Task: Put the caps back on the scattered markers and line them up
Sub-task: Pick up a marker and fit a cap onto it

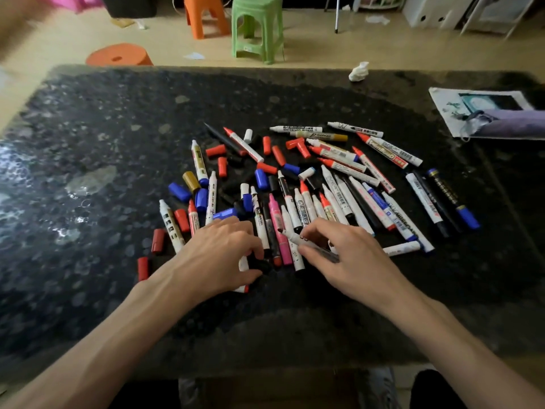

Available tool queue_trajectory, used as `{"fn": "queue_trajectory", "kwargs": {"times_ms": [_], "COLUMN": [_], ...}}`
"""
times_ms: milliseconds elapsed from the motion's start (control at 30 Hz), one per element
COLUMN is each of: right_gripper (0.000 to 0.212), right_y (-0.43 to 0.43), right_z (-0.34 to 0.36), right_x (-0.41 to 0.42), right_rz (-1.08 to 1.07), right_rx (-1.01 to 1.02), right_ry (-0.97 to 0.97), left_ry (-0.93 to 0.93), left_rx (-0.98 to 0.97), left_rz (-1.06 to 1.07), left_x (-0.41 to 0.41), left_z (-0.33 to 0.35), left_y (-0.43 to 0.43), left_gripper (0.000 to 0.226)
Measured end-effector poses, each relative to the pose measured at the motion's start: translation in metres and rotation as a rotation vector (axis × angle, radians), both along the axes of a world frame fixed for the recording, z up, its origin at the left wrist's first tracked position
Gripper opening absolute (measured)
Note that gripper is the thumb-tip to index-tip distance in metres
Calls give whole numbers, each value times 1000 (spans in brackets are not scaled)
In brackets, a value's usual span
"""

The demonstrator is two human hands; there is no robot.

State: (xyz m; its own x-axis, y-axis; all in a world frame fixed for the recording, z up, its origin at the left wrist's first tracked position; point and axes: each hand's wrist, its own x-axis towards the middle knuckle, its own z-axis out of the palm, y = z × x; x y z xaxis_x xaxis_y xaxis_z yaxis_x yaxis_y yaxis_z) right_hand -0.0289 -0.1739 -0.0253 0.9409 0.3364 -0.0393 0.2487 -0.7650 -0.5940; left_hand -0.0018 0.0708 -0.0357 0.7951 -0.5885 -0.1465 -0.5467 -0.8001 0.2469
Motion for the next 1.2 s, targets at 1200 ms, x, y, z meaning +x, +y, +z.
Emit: {"fn": "queue_trajectory", "kwargs": {"times_ms": [1200], "right_gripper": [28], "right_y": [-24], "right_z": [7], "right_x": [2], "right_rz": [-147], "right_rx": [104], "right_ry": [-250], "left_ry": [566], "left_rx": [-1017], "left_rz": [616], "left_x": [13], "left_z": [31], "left_y": [-27], "left_gripper": [27]}}
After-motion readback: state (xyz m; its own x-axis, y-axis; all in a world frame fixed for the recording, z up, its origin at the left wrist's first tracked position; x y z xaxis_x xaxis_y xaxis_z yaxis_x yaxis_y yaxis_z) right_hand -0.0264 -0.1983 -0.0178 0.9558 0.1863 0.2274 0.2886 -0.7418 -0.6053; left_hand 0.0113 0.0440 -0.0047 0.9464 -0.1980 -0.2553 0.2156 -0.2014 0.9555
